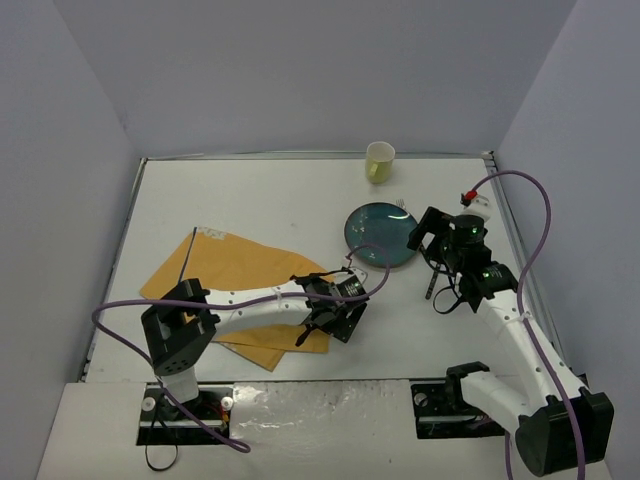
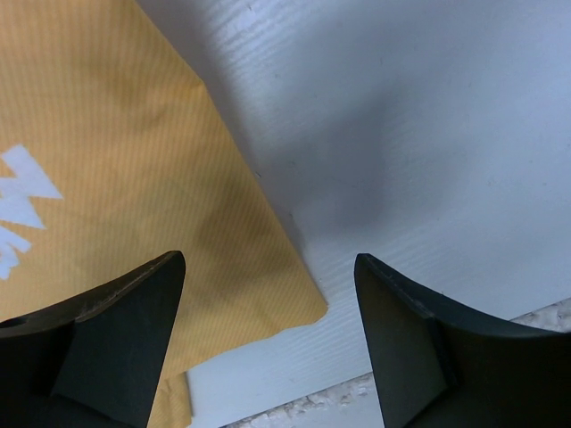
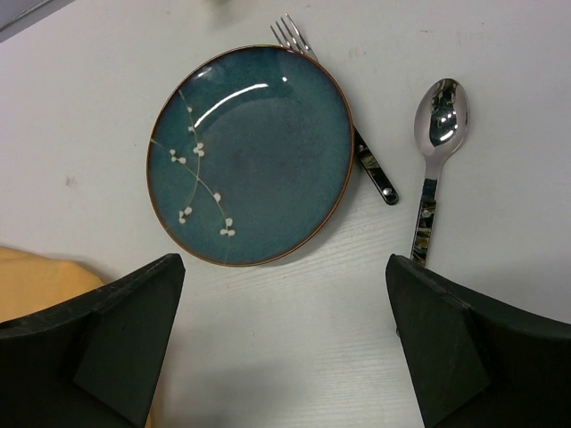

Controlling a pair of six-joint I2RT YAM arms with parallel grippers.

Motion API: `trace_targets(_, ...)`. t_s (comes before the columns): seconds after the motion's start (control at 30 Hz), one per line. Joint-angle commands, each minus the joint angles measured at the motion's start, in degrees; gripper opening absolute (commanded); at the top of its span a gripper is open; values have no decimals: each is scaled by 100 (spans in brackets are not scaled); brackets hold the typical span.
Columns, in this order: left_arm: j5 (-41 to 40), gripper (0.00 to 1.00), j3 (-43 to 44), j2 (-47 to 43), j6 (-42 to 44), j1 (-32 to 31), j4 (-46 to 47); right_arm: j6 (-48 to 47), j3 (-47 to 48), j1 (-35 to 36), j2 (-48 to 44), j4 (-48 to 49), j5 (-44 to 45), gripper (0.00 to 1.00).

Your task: Set the dinner table for one person

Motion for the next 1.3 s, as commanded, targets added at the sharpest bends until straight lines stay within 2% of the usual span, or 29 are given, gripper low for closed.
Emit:
trace_targets(0.0, 176, 71, 122, 53, -548, -124, -245, 78, -61, -21, -216, 107, 3, 93)
trace_targets(0.2, 217, 68, -139, 66, -916, -192, -270, 126, -211, -21, -242, 119, -102, 93)
trace_targets(0.37, 153, 56, -263, 126, -1065, -193, -204, 73, -223, -21, -181, 141, -182, 92)
trace_targets(0.53, 155, 50, -345, 313, -1110, -184, -145, 64, -261, -21, -196, 160, -231, 92)
trace_targets(0.67, 163, 37, -489, 441, -1114, -171, -56, 45, -284, -21, -213, 185, -266, 92)
trace_targets(0.87, 128, 2, -636, 469, -981, -15, 57, -69, -297, -12, -204, 271, -571, 92)
trace_targets(1.13, -249, 0, -133, -42, -393, 628, -511, -359, -226, 201, -27, 437, -1072, 90)
trace_targets(1.27, -340, 0, 525, -555, 45, 1341, -950, -463, -133, 916, 263, 472, -862, 90)
